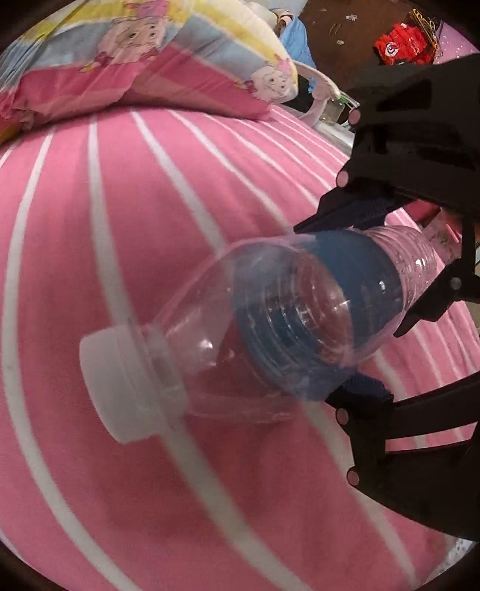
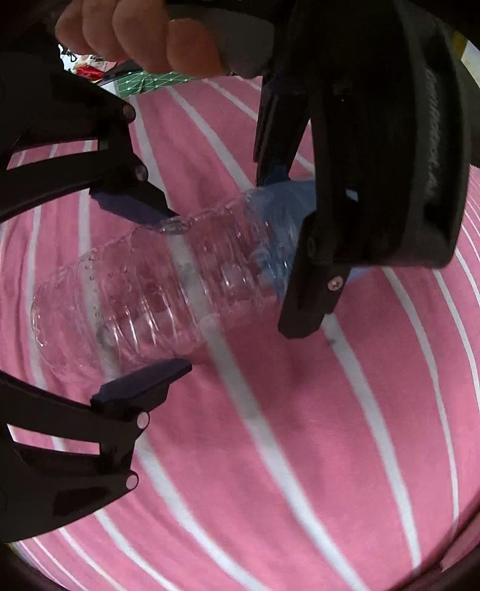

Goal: Collect trash
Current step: 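Grasp the clear water bottle with both tools, left at the cap end, then carry the water bottle over the bin and release it inside with both tools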

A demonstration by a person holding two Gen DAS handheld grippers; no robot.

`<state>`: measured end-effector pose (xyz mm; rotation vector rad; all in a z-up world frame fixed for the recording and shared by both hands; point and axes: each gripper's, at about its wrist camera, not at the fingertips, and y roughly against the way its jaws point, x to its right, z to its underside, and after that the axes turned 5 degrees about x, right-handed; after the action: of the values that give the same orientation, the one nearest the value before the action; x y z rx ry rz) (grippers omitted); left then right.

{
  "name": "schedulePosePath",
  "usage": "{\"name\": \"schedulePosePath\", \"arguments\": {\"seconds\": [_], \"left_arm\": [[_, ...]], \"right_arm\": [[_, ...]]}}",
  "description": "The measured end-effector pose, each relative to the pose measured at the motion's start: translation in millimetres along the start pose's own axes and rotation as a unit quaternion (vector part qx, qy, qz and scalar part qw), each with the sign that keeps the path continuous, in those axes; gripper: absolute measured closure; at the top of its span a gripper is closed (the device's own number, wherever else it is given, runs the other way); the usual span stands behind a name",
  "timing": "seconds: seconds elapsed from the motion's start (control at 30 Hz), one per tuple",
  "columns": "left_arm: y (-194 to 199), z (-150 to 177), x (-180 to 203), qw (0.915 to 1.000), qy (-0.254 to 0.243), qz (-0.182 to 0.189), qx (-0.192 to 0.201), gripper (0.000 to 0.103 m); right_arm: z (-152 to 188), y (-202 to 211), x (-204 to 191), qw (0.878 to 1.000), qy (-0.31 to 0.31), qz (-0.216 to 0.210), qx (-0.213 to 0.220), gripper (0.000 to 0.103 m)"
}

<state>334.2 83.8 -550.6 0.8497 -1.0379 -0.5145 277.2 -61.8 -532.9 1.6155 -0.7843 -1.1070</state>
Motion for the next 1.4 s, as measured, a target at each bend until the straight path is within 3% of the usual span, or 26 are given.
{"name": "schedulePosePath", "arguments": {"seconds": [0.23,0.43,0.8,1.07,1.4], "left_arm": [[15.9,42.0,6.0,0.9997,-0.004,0.017,-0.02,0.042],[42.1,97.0,26.5,0.9989,-0.02,0.022,-0.035,0.044],[56.9,183.7,71.2,0.9949,-0.074,0.022,-0.065,0.044],[33.7,227.8,121.4,0.9884,-0.122,0.015,-0.089,0.044],[-47.4,307.5,204.5,0.9709,-0.191,0.006,-0.144,0.044]], "right_arm": [[47.7,38.4,-14.6,0.999,-0.038,0.004,0.03,0.035],[98.4,80.9,-33.7,0.997,-0.066,0.005,0.049,0.035],[183.3,139.0,-35.8,0.988,-0.123,0.022,0.089,0.035],[221.6,168.5,-26.7,0.978,-0.168,0.038,0.117,0.035],[311.5,206.1,42.8,0.954,-0.252,0.068,0.145,0.035]]}}
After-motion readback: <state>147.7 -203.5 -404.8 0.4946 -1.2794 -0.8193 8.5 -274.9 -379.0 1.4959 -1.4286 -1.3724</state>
